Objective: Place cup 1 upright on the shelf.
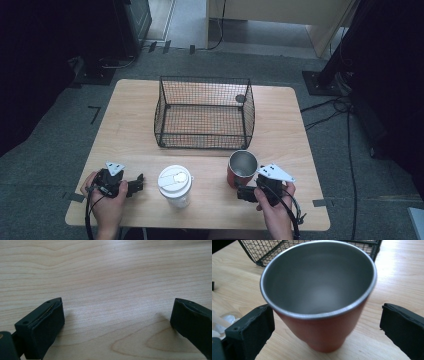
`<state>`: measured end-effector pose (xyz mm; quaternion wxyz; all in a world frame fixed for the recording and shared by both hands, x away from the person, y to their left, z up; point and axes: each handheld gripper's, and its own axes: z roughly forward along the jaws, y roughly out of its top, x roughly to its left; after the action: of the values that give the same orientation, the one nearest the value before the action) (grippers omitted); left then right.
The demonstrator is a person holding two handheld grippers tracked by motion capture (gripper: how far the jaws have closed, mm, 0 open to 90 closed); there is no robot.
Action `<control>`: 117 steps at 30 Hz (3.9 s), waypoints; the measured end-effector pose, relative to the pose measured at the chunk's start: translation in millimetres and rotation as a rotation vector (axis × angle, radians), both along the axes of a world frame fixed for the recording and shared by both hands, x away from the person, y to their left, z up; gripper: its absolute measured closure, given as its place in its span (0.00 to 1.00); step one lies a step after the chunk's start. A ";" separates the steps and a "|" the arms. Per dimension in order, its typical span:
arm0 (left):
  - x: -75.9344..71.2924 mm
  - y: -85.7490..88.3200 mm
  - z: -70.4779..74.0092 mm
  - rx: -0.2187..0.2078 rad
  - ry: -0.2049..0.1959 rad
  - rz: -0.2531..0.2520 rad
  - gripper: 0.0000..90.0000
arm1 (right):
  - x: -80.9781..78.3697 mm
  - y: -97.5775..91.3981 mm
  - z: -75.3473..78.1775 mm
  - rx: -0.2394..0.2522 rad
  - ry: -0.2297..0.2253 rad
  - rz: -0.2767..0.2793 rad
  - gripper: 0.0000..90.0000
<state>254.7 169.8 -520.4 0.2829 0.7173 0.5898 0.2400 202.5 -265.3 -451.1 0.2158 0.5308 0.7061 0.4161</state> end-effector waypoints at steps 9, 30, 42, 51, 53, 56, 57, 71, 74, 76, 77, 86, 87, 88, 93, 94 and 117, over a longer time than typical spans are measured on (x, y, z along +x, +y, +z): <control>0.0 0.0 0.0 0.000 0.000 0.000 0.00 | 11.6 14.8 -2.0 -0.005 -0.014 0.003 0.00; 0.1 -0.1 -0.1 -0.001 -0.001 0.001 0.00 | 27.4 30.5 -3.9 -0.046 -0.052 -0.075 0.08; 0.1 -0.1 -0.1 -0.002 -0.001 0.001 0.00 | 22.2 29.5 0.9 -0.013 -0.079 -0.070 0.08; 0.0 0.0 0.0 0.000 0.000 0.000 0.00 | 19.9 31.9 15.0 -0.005 -0.112 -0.050 0.08; 0.0 0.0 0.0 0.000 0.000 0.000 0.00 | 19.9 33.9 18.7 -0.007 -0.119 -0.043 0.08; 0.1 -0.2 -0.1 -0.002 -0.001 0.001 0.00 | 20.7 35.9 24.0 -0.004 -0.132 -0.036 0.08; 0.0 0.0 0.0 0.000 0.000 0.000 0.00 | 21.1 36.7 25.8 -0.003 -0.134 -0.033 0.08; 0.0 0.0 0.0 0.000 0.000 0.000 0.00 | 28.9 48.0 51.8 -0.003 -0.190 0.000 0.08; 0.0 0.0 0.1 0.000 0.001 0.001 0.00 | 31.2 50.2 55.6 -0.005 -0.198 0.004 0.08; 0.0 0.0 0.2 0.001 0.002 0.000 0.00 | 32.8 51.8 57.8 -0.008 -0.202 0.004 0.08; 0.0 0.1 0.3 0.001 0.004 -0.001 0.00 | 33.6 52.4 59.1 -0.009 -0.207 0.007 0.08; 0.1 0.0 0.1 0.001 0.001 0.000 0.00 | 39.3 58.2 67.6 -0.002 -0.249 0.009 0.08; 0.1 0.1 0.2 0.003 0.002 -0.001 0.00 | 39.9 58.6 68.4 0.000 -0.252 0.009 0.08; 0.1 0.0 0.1 0.000 0.001 0.001 0.00 | 40.6 58.6 69.1 0.000 -0.261 0.010 0.08; 0.0 0.0 0.2 0.000 0.002 0.000 0.00 | 42.4 59.4 74.1 0.017 -0.295 0.004 0.08; 0.1 0.0 0.2 0.001 0.001 0.000 0.00 | 43.2 59.2 77.3 0.019 -0.312 0.003 0.08; 0.1 -0.2 0.0 -0.002 0.000 0.002 0.00 | 74.2 61.7 101.6 0.046 -0.461 -0.045 0.09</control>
<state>254.8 169.6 -520.4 0.2832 0.7165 0.5906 0.2399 276.6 -203.6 -349.5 0.3683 0.4421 0.6164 0.5375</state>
